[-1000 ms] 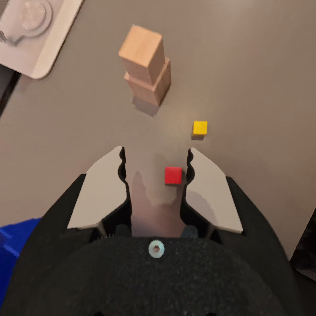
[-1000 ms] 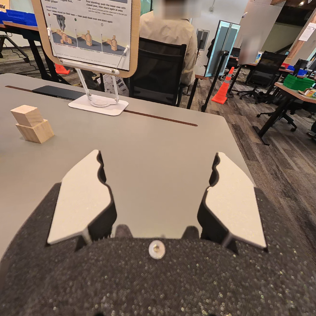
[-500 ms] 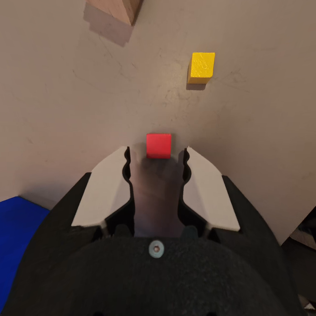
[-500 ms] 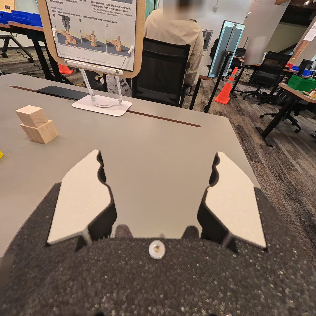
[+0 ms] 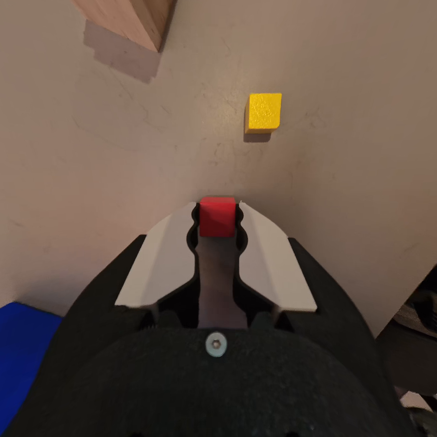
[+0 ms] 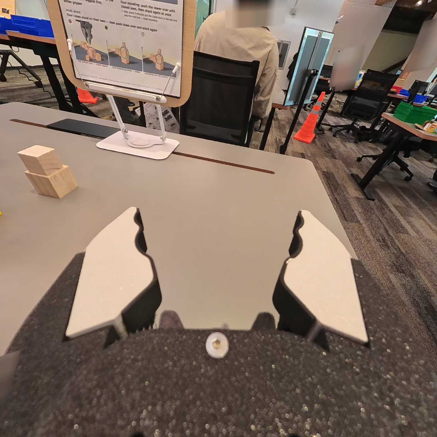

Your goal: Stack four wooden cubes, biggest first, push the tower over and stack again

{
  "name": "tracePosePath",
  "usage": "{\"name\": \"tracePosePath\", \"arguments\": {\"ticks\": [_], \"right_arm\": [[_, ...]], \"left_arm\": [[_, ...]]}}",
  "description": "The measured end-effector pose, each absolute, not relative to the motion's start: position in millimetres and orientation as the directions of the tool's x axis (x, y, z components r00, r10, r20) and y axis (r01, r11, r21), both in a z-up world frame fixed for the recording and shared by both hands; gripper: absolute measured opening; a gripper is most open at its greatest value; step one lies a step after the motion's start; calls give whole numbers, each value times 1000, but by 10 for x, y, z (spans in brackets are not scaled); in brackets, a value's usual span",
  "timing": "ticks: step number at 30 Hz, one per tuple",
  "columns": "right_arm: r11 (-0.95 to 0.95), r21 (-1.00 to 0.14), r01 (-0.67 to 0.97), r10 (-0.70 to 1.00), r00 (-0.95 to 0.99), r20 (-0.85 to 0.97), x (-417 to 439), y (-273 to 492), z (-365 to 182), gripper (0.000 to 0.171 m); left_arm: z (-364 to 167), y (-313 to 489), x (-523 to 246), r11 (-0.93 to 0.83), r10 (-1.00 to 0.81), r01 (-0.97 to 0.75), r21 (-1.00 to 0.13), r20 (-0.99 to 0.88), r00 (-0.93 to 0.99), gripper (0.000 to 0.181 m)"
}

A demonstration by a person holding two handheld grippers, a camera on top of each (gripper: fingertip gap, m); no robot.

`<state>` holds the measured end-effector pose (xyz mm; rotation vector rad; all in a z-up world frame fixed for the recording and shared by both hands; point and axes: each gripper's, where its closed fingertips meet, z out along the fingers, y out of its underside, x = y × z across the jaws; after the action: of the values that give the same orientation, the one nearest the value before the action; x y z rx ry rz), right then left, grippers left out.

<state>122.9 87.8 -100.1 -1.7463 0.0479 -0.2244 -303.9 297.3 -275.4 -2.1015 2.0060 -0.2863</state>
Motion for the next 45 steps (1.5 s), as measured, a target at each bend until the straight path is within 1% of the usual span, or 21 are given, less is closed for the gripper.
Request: {"name": "tracePosePath", "arguments": {"ticks": [1, 6, 9, 14, 18, 24, 31, 45], "right_arm": [[-188, -978, 92, -158, 980, 122, 1234, 871, -1006, 119], [-188, -978, 87, -159, 980, 118, 1245, 853, -1023, 119], [-187, -979, 85, -156, 981, 115, 1242, 851, -1027, 118], [-187, -979, 81, -160, 981, 112, 1250, 819, -1035, 118], [-193, -978, 78, -171, 979, 111, 1290, 770, -1046, 118], [-196, -977, 79, -186, 976, 116, 1351, 721, -1034, 118], [-202, -976, 79, -187, 975, 117, 1371, 727, -1044, 118], [-208, -975, 83, -183, 975, 122, 1357, 766, -1039, 118]], "left_arm": [[-2704, 2985, -3016, -39, -999, -954, -298, -13, 44, 28], [-2156, 3232, -2825, 9, -996, -937, -349, -83, 22, 28], [-1797, 3357, -2589, 73, -995, -926, -370, -97, -40, 28], [-1512, 3438, -2147, 198, -980, -916, -349, -87, -179, 28], [-1511, 3466, -1881, 234, -972, -910, -344, -47, -232, 28], [-1675, 3479, -1669, 259, -964, -908, -328, -37, -262, 28], [-1828, 3538, -1660, 263, -964, -917, -301, -41, -263, 28], [-1916, 3528, -1640, 268, -961, -909, -319, -25, -275, 28]]}}
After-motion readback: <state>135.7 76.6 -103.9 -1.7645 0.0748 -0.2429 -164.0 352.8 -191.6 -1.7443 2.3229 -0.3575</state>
